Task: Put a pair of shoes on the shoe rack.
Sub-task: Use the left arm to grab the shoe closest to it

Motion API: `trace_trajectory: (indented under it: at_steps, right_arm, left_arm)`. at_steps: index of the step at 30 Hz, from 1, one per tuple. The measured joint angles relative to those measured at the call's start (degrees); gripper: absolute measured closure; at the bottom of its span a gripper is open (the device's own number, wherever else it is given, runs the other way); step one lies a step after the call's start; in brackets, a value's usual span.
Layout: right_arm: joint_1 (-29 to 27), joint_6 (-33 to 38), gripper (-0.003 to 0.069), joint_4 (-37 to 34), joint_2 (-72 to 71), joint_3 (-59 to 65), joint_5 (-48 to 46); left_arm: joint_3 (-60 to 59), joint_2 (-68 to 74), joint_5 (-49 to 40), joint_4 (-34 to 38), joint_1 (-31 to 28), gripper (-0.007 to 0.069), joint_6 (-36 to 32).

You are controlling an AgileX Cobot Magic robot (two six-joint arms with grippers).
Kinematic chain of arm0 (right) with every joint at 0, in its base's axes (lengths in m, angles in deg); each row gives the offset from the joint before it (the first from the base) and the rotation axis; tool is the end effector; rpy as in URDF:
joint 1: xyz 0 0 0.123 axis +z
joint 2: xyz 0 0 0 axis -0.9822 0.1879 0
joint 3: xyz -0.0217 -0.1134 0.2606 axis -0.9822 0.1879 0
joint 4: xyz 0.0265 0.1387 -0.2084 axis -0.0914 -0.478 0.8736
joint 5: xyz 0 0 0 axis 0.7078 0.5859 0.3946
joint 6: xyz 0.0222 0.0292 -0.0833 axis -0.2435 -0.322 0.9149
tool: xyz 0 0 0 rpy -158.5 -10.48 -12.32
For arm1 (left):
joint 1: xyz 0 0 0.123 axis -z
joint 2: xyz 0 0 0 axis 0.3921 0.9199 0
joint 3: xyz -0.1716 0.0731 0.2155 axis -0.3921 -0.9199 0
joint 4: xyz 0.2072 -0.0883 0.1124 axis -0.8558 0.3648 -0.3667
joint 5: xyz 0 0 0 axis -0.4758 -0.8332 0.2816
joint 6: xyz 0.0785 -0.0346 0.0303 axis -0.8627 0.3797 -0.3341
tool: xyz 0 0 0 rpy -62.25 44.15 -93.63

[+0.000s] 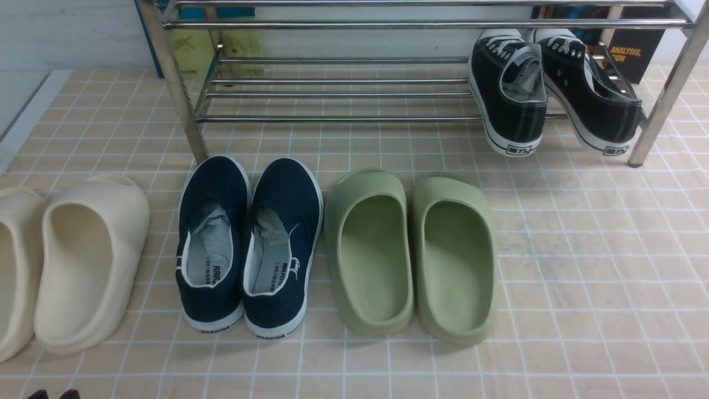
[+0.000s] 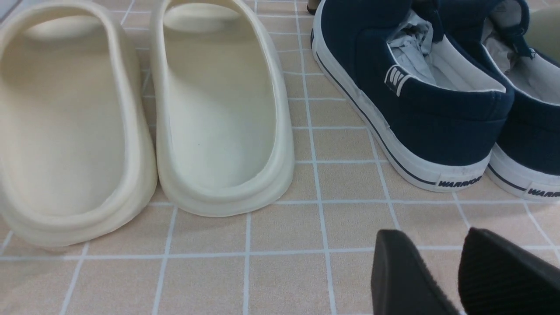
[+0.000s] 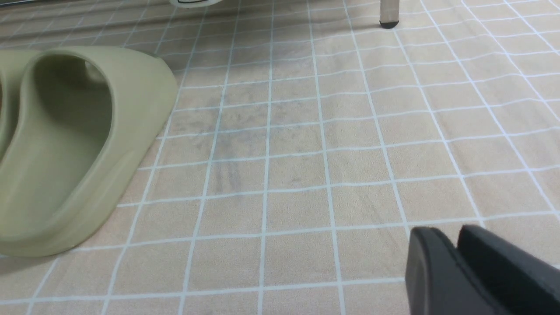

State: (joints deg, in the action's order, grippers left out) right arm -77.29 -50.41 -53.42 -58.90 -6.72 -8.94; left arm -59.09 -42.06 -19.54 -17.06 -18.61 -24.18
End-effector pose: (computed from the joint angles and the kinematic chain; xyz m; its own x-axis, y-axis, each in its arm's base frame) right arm 0.0524 0.0014 0.1747 -0.2912 0.1767 -0.9402 0.0265 0.9839 0.1767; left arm 0.0521 -0.0044 0.1726 -0.2957 0.0002 -0.9553 0.0747 0.9969 -0.0229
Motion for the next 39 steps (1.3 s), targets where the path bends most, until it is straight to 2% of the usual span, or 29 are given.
trace_trajectory:
  at_steps: [4, 8, 22, 25, 28, 30, 32, 35, 39]
  right_arm:
    - [0.0, 0.0, 0.0555, 0.0, 0.0, 0.0, 0.0]
    - [0.0, 0.0, 0.0550, 0.0, 0.0, 0.0, 0.0]
    - [0.0, 0.0, 0.0533, 0.0, 0.0, 0.0, 0.0]
    - [0.0, 0.0, 0.0529, 0.0, 0.0, 0.0, 0.0]
    - [0.0, 0.0, 0.0524, 0.0, 0.0, 0.0, 0.0]
    - [0.0, 0.0, 0.0522, 0.0, 0.0, 0.0, 0.0]
    - [0.0, 0.0, 0.0519, 0.0, 0.0, 0.0, 0.0]
    - [0.0, 0.0, 0.0515, 0.0, 0.0, 0.0, 0.0]
    - [0.0, 0.0, 0.0515, 0.0, 0.0, 0.0, 0.0]
  left_arm:
    - [-0.2, 0.0, 1.5, -0.6, 0.0, 0.0384, 0.0]
    - [-0.4, 0.0, 8.9, -1.5, 0.0, 0.0384, 0.0]
    - [-0.4, 0.0, 52.0, -3.8, 0.0, 0.0384, 0.5]
    - [-0.4, 0.0, 57.0, -3.5, 0.0, 0.0384, 2.2]
    - [-0.4, 0.0, 62.3, -3.1, 0.0, 0.0384, 7.0]
    - [-0.3, 0.0, 67.2, -2.9, 0.0, 0.0386, 12.9]
    - [1.6, 0.0, 67.2, -2.9, 0.0, 0.0396, 15.1]
    - [7.9, 0.0, 62.7, -2.7, 0.0, 0.0423, 15.0]
    - [17.1, 0.0, 50.8, -2.7, 0.0, 0.0475, 10.6]
